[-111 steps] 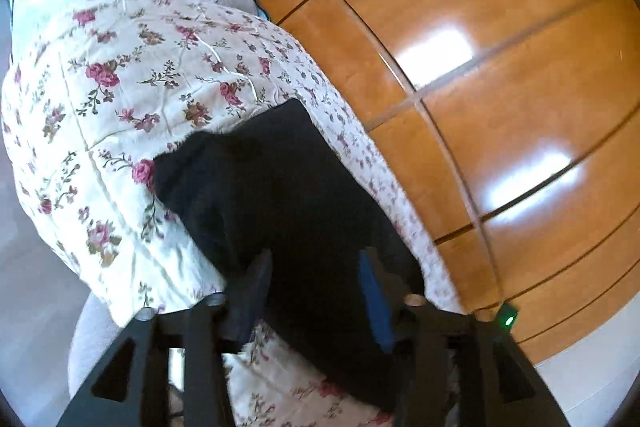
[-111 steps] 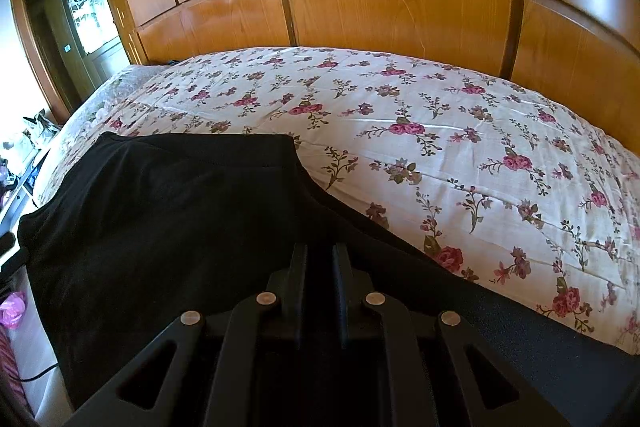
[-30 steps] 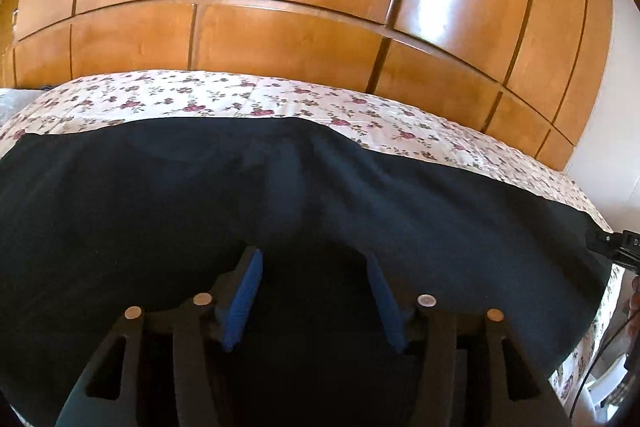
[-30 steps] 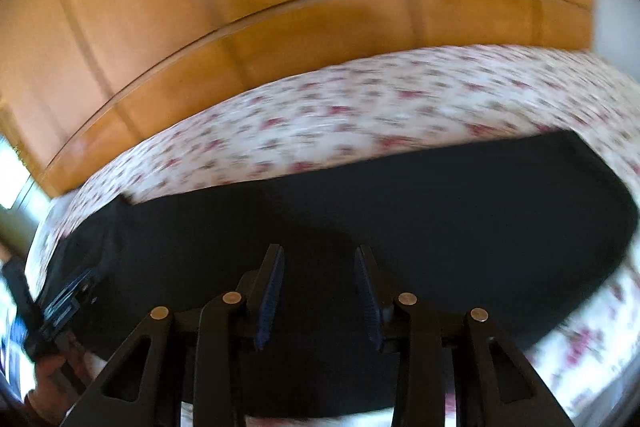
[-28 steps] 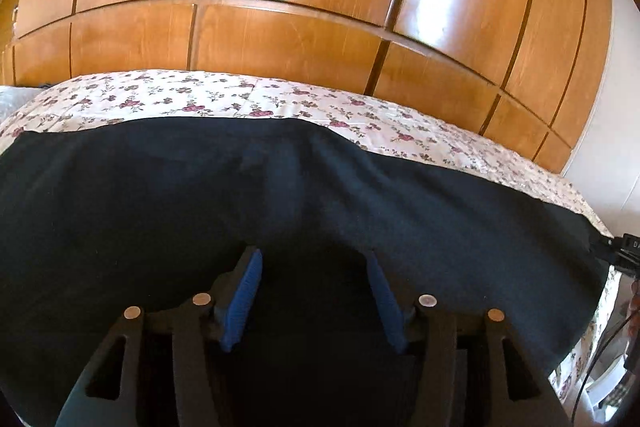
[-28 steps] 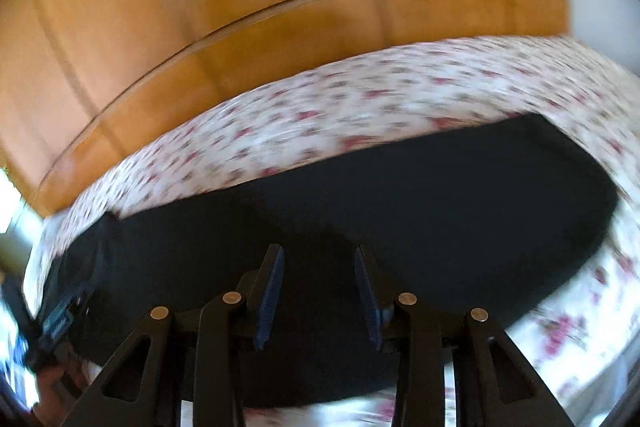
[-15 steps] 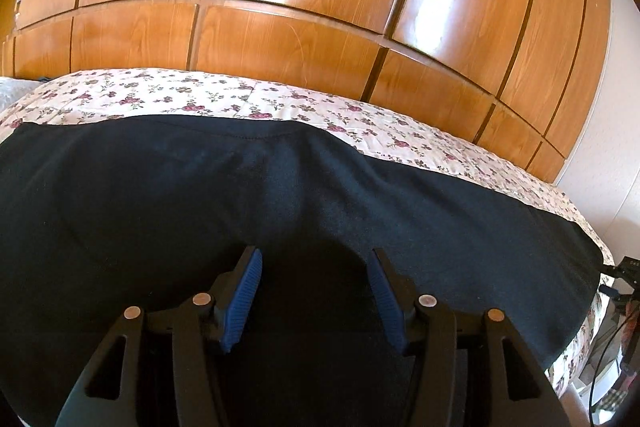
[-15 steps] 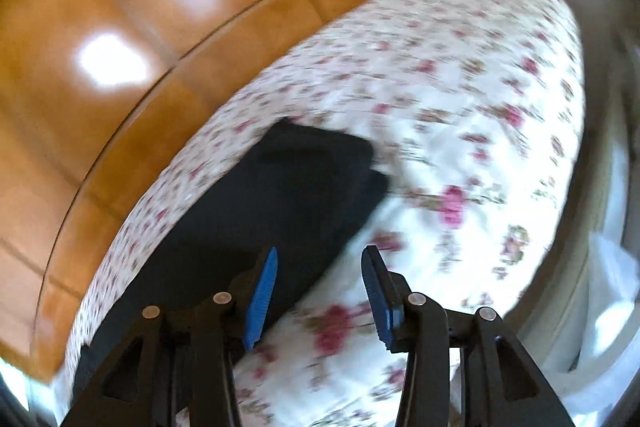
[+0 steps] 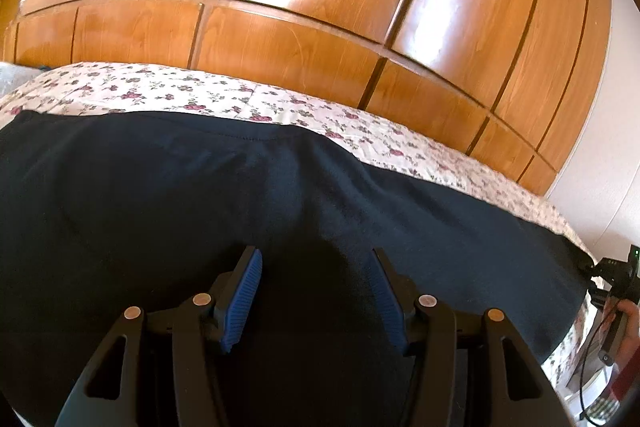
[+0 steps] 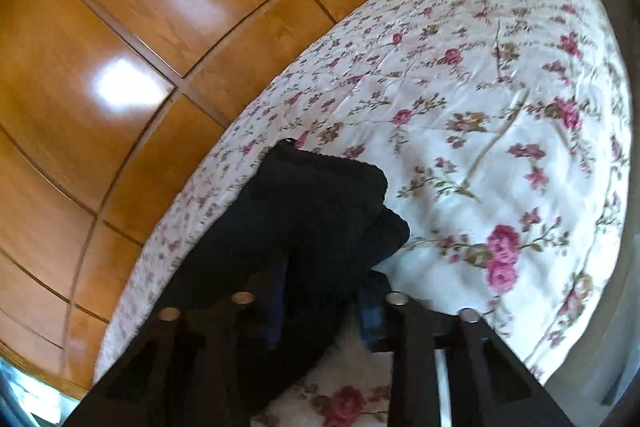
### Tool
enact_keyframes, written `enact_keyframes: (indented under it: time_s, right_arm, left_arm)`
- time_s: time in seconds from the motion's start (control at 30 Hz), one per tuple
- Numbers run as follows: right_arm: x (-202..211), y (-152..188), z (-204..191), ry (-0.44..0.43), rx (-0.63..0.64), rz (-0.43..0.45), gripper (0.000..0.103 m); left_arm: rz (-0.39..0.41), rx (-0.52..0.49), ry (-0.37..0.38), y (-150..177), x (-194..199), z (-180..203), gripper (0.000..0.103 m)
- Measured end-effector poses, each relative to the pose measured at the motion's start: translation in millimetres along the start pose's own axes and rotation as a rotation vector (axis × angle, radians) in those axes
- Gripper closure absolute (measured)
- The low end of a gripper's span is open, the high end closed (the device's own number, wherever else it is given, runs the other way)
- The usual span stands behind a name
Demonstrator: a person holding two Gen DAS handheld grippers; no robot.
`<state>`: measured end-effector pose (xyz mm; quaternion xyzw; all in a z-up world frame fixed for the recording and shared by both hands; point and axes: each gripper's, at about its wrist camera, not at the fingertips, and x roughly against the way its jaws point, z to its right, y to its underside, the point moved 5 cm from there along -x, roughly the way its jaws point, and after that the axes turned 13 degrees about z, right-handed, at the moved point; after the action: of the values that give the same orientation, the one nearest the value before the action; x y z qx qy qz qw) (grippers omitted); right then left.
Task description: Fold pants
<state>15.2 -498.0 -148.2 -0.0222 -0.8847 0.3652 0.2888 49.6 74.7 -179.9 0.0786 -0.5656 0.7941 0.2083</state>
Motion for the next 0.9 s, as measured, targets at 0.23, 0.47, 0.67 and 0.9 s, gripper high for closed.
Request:
enact_keyframes:
  time_s: [0.23,0.47,0.67,0.9]
  right_arm:
    - [28,-17,-44,-0.043,0.047,0.056,0.082]
    - [62,-22,-113,-0.119,0.134,0.125,0.082]
    - [85,-13,-183,-0.240,0.241,0.157,0.082]
    - [96,31,-262,-0.384,0.394,0.133,0.082]
  left_arm:
    - [0.011,-0.025,-0.085,-5,9,-3,0.047]
    - [0.010,-0.019,-0.193,-13,11,-26,0.047]
    - [-0.003,-0.065,-0.185,-8,6,-26,0.041]
    - [-0.005,-0.084,-0.186,-6,4,-24,0.039]
